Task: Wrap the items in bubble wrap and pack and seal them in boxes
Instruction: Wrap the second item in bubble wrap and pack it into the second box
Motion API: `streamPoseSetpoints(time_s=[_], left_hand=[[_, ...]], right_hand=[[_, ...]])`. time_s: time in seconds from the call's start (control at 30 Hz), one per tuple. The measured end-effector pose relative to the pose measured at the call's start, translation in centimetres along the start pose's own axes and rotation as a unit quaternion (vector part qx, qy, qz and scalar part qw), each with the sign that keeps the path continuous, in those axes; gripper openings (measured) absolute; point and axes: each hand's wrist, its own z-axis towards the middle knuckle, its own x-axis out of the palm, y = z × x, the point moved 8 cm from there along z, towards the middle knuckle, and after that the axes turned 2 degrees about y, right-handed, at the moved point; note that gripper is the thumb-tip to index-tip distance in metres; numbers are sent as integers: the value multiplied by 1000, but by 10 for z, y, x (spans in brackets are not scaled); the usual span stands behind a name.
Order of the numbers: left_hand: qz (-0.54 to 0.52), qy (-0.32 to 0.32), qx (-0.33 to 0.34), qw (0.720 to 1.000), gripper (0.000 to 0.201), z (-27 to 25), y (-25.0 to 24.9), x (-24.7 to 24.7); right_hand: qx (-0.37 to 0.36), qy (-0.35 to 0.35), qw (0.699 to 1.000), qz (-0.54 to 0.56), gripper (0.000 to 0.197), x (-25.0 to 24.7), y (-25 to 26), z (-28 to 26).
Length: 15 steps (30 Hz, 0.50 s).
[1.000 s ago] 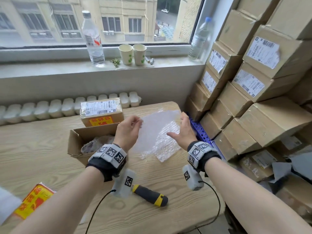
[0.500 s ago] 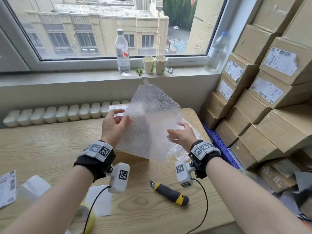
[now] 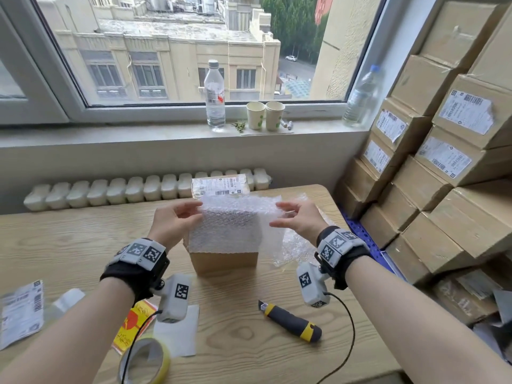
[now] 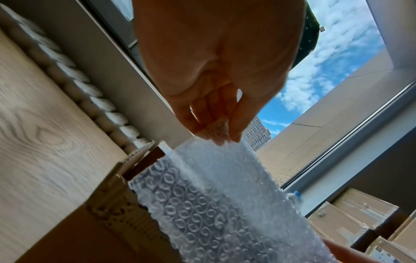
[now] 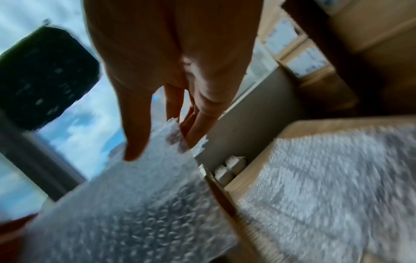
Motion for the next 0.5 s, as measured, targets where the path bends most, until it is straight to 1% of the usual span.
streamPoseSetpoints(time_s=[0.03,0.1,0.13,0.2,0.27,0.3,0.37,0.4,0.47,0.5], left_hand=[[12,-6,5,1000,27,0,0,-5],[46,-9,1,999,20,1,3,-11],[69,1,-9,998,19,3,6,-11],[146,36,-25,988,24,7,13,-6],[241,89,-17,966,36,7,14,4],[265,115,-3,957,43,6,11,12],[267,143,34,952,50,4,-2,26],[259,145,49,954,47,3,-9,31],[262,133,87,952,26,4,-24,37],[265,129,101,950,15,4,-30,38]], right_hand=[[0,5,999,-44,48,2,2,0],[-19,-9,995,-94,33,4,11,0],[-33,-24,993,-110,26,4,17,0],[-70,-44,988,-131,20,2,32,0],[-103,-41,984,-139,19,5,48,1],[-115,-35,982,-145,19,8,56,0],[-130,-28,980,-151,20,13,67,2],[-134,-26,979,-150,21,16,72,3],[-135,-32,981,-137,27,18,79,3],[-130,-42,983,-121,34,16,79,4]])
